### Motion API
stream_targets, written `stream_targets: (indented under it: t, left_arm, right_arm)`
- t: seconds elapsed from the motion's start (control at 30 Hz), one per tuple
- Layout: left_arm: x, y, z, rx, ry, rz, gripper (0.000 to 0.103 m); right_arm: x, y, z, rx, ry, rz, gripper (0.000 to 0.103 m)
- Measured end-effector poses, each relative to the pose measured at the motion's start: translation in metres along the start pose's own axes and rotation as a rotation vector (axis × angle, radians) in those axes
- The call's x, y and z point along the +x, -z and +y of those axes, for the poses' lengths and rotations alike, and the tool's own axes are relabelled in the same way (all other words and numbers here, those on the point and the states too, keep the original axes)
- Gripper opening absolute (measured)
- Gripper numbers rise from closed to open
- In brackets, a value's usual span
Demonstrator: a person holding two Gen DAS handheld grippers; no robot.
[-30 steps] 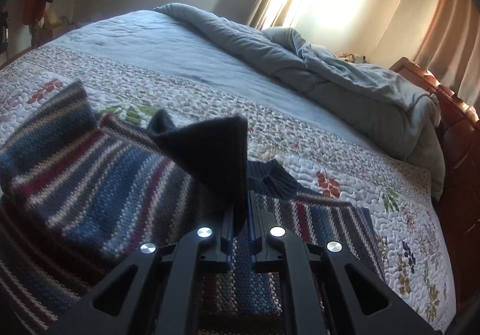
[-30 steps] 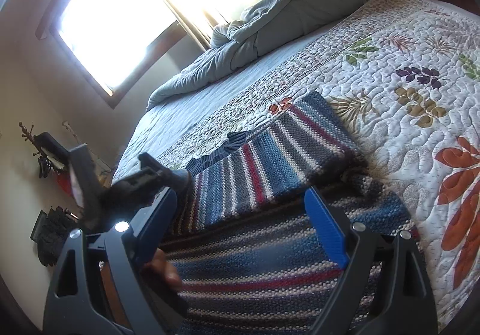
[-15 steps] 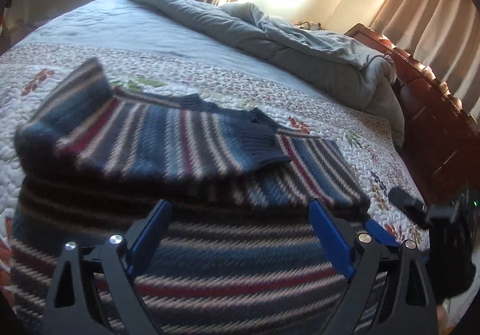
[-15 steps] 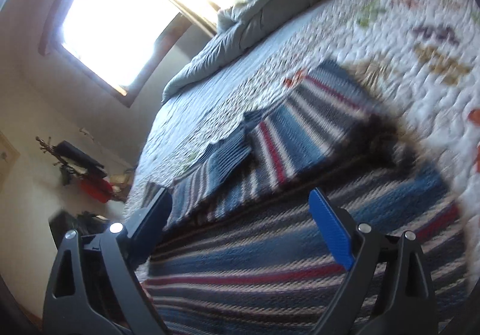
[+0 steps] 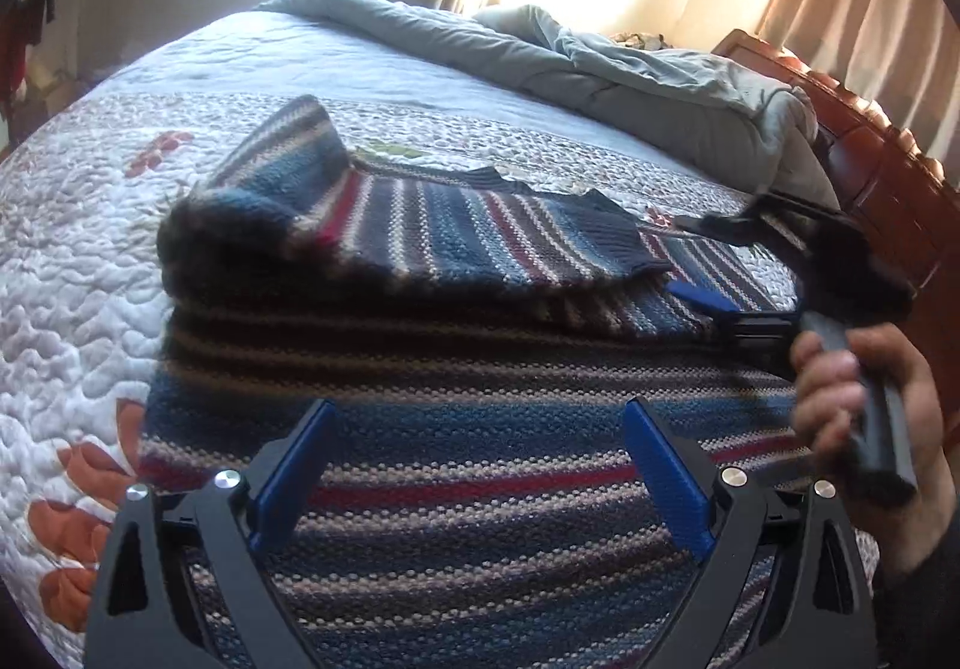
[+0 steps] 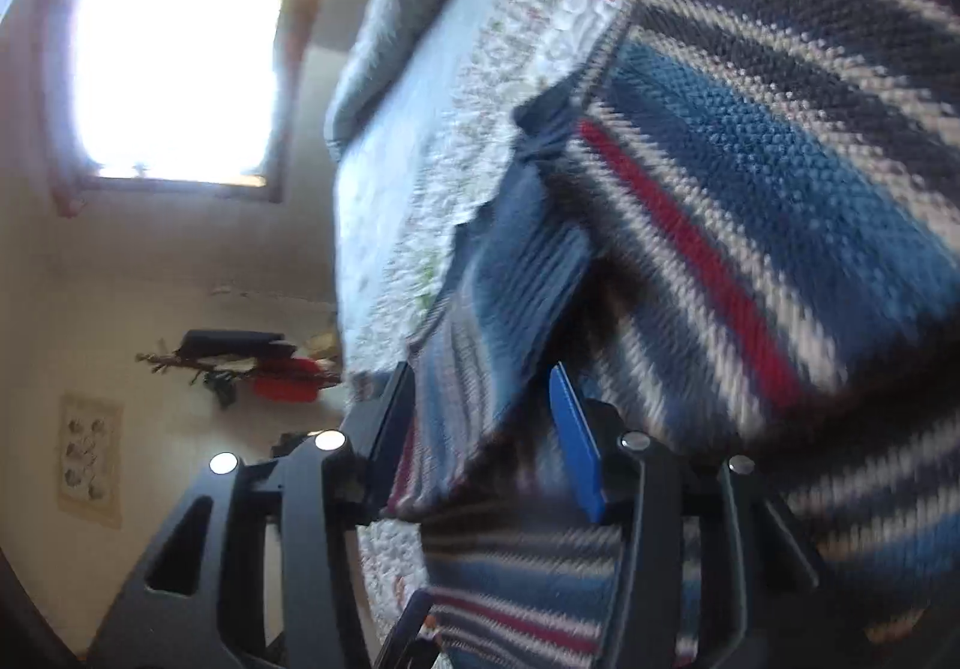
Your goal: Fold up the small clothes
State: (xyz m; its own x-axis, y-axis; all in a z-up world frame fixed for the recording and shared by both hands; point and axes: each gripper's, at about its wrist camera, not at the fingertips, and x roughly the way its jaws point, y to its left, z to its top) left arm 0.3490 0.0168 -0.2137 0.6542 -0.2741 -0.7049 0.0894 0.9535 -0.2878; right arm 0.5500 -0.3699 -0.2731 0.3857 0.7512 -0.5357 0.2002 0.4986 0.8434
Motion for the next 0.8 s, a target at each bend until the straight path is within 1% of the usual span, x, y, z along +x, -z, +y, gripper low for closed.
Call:
stream_targets:
  t: [0.07, 0.17, 0.2, 0.27, 0.33, 0.4, 0.43, 0.47, 0.57, 0.8]
  left_arm:
    - [-0.003, 0.001, 0.001, 0.003, 0.007, -0.016, 0.096]
    - [-0.005, 0.001, 0.005, -0.009, 0.019, -0.02, 0.096]
    - [-0.006, 0.0, 0.006, -0.018, 0.027, -0.021, 0.096]
    - [-0.007, -0.001, 0.007, -0.018, 0.029, -0.027, 0.096]
    - [-0.009, -0.002, 0.008, -0.011, 0.023, -0.032, 0.096]
    - [-0.012, -0.003, 0.011, -0.023, 0.035, -0.034, 0.096]
    - [-0.013, -0.004, 0.013, -0.032, 0.043, -0.038, 0.096]
    - [-0.014, -0.005, 0.014, -0.035, 0.045, -0.041, 0.096]
    - [-0.014, -0.005, 0.018, -0.041, 0.04, -0.044, 0.096]
    - [-0.011, -0.004, 0.022, -0.046, 0.034, -0.03, 0.096]
  right_arm:
    - [0.005, -0.004, -0.002, 0.019, 0.024, -0.018, 0.051]
    - [0.013, -0.008, 0.009, -0.007, 0.055, -0.054, 0.057]
    - [0.017, -0.01, 0.013, -0.02, 0.081, -0.062, 0.057]
    - [0.023, -0.01, 0.019, -0.028, 0.106, -0.076, 0.056]
    - [0.024, -0.011, 0.024, -0.046, 0.132, -0.097, 0.049]
    - [0.026, -0.011, 0.028, -0.077, 0.167, -0.099, 0.024]
    - [0.03, -0.012, 0.03, -0.088, 0.177, -0.099, 0.019]
    - [0.031, -0.014, 0.032, -0.095, 0.186, -0.102, 0.011]
    - [0.029, -0.015, 0.04, -0.135, 0.206, -0.112, 0.009]
    - [0.002, -0.024, 0.086, -0.324, 0.317, -0.165, 0.008]
